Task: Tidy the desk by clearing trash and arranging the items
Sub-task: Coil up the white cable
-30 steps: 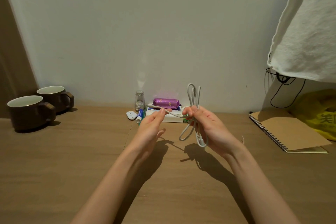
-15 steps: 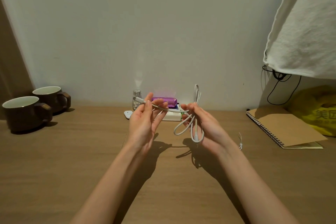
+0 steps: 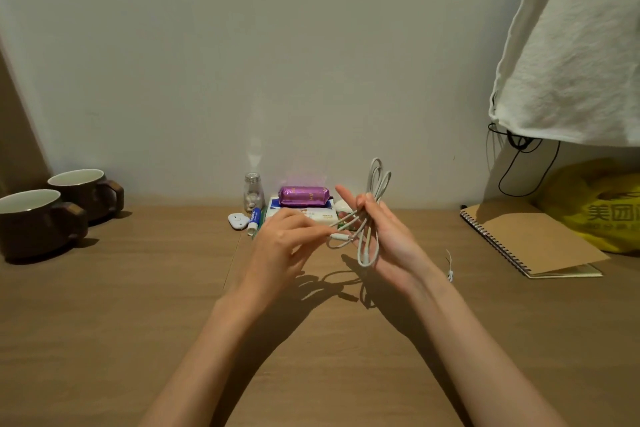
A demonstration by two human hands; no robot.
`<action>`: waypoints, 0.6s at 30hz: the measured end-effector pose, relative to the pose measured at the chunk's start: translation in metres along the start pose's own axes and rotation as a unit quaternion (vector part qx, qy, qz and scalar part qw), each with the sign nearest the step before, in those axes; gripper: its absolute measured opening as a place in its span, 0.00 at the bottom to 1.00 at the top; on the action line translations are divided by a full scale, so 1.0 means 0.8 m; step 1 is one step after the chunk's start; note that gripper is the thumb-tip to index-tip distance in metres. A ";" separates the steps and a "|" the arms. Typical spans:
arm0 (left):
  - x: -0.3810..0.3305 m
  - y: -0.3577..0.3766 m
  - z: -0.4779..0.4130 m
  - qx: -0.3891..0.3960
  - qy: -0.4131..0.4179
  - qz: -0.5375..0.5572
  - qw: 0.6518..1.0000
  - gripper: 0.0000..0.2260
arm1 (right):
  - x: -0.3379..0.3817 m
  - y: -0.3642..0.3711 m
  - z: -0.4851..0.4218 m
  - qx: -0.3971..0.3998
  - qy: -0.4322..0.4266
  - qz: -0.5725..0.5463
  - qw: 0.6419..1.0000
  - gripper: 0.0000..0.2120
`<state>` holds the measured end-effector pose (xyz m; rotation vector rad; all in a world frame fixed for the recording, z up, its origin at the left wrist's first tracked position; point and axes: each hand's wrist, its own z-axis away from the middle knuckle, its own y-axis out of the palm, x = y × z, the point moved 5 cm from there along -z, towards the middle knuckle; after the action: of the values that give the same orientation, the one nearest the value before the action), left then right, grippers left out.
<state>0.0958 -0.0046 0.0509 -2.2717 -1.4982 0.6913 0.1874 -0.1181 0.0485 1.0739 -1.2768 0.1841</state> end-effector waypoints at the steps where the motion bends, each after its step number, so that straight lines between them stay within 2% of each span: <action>1: 0.000 0.002 0.001 0.004 0.004 -0.009 1.000 0.12 | 0.002 -0.001 0.001 0.001 -0.001 0.011 1.000 0.12; 4: -0.005 0.005 0.002 0.034 0.024 -0.069 0.997 0.10 | 0.002 0.000 0.000 0.000 -0.014 0.087 0.996 0.12; 8: -0.010 -0.001 0.002 0.040 -0.003 -0.120 0.992 0.08 | -0.004 -0.002 -0.006 -0.011 -0.040 0.129 0.991 0.10; 14: -0.015 -0.006 0.005 0.001 -0.077 -0.122 0.990 0.05 | -0.012 0.002 -0.005 -0.029 -0.044 -0.001 0.999 0.10; 18: -0.018 -0.009 0.005 -0.034 -0.117 -0.088 0.989 0.06 | -0.012 0.001 -0.005 -0.029 -0.032 -0.036 0.998 0.10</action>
<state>0.0830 -0.0147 0.0543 -2.1311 -1.8297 0.8928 0.1860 -0.1107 0.0412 1.0817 -1.2910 0.0594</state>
